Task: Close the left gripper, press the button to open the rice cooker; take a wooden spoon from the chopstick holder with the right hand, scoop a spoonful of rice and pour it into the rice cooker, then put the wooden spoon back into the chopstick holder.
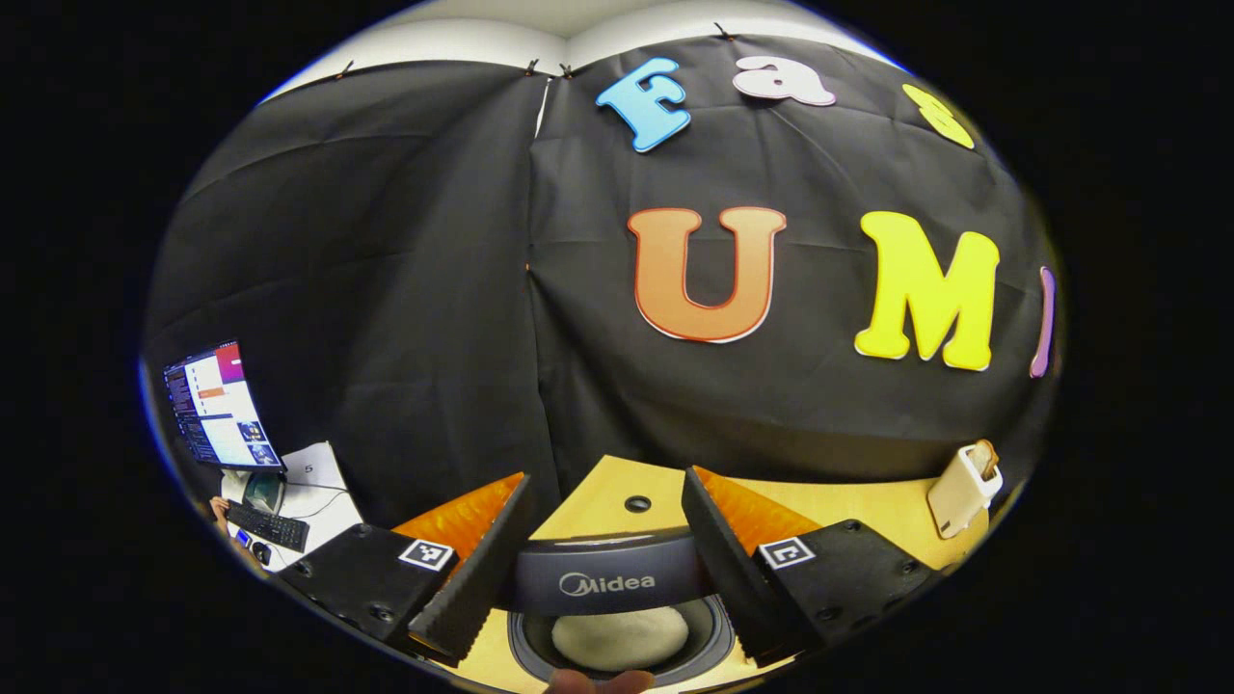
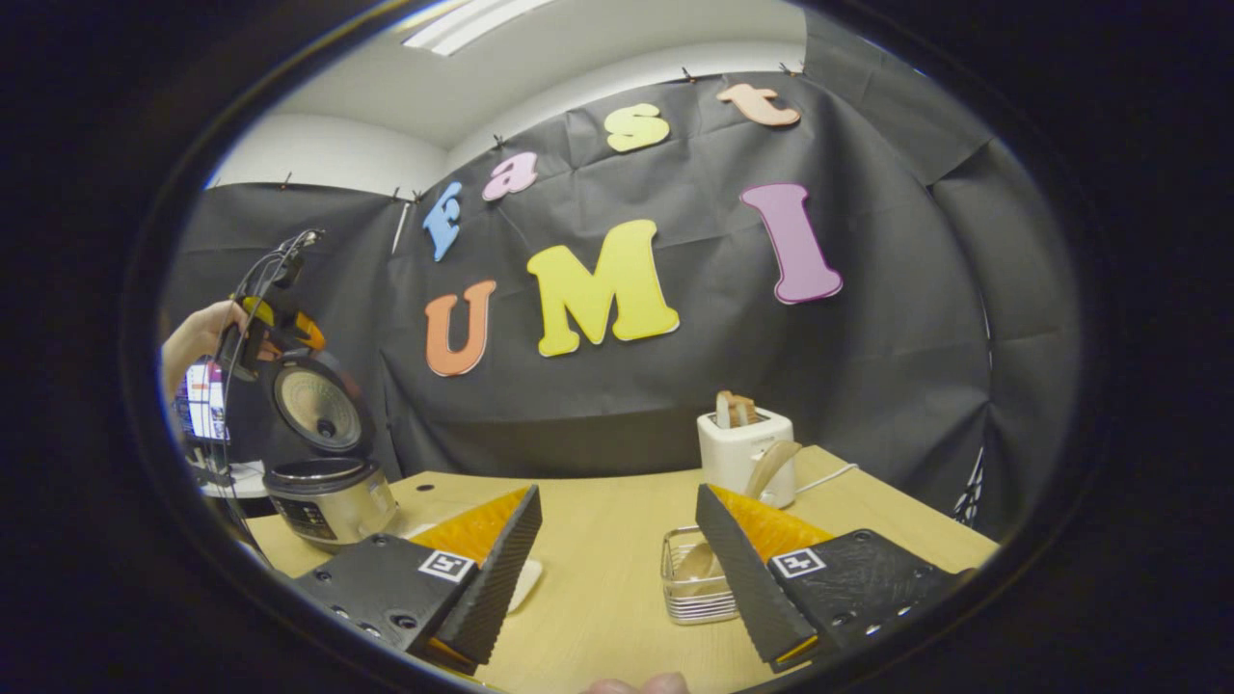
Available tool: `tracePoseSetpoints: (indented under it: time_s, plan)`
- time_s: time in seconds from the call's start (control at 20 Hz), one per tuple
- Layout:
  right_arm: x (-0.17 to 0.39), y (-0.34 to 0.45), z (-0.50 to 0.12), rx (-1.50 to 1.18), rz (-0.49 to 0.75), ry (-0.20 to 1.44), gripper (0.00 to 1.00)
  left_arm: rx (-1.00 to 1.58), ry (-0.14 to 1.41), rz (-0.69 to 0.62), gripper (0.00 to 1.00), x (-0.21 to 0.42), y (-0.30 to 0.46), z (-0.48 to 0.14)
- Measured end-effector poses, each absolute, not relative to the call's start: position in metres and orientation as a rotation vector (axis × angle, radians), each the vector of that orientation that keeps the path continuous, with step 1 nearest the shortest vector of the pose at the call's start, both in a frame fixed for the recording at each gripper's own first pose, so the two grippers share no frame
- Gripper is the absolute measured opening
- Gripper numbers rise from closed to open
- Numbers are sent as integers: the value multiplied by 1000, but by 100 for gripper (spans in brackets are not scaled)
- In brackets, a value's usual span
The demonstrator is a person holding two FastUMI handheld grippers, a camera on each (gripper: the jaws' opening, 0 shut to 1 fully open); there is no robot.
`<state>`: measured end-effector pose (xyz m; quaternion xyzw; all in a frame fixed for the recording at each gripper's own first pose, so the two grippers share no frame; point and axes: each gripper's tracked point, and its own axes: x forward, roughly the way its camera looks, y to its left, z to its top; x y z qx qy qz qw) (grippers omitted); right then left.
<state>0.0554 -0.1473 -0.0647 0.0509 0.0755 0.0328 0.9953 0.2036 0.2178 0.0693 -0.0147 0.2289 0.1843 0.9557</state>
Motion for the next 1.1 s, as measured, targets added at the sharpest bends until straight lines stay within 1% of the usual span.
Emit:
tracePoseSetpoints:
  time_s: [0.05,0.1,0.25,0.3,0.5,0.55,0.65,0.7,0.75,0.8,0.85,1.0,1.05,1.1]
  plan:
    - [52,-145,-65,107,70,152,92,-37,466,366,99,194,213,65]
    - [49,-142,-64,111,75,152,96,-48,469,355,98,185,208,58]
    - [37,-136,-66,117,81,147,96,-67,473,324,99,162,193,39]
    - [34,-134,-68,107,85,149,92,-67,478,319,98,154,188,30]
    - [19,-121,-79,70,103,173,92,-68,457,317,98,129,176,4]
    - [17,-119,-82,70,108,178,95,-60,451,316,99,125,173,-2]
    - [15,-117,-84,72,110,186,96,-45,430,320,99,115,169,-16]
    - [14,-116,-85,66,109,190,92,-38,424,322,98,110,166,-25]
    - [13,-117,-85,59,104,191,92,-32,416,327,98,105,165,-32]
    - [12,-116,-84,55,103,189,95,-19,405,329,99,102,163,-38]
    - [11,-116,-82,51,101,184,92,-7,393,329,99,101,161,-42]
    - [11,-117,-80,38,95,176,92,-4,360,338,99,97,159,-50]
    - [10,-117,-82,33,94,179,92,0,355,341,98,96,158,-53]
    - [12,-118,-84,30,90,185,96,5,350,345,99,94,158,-56]
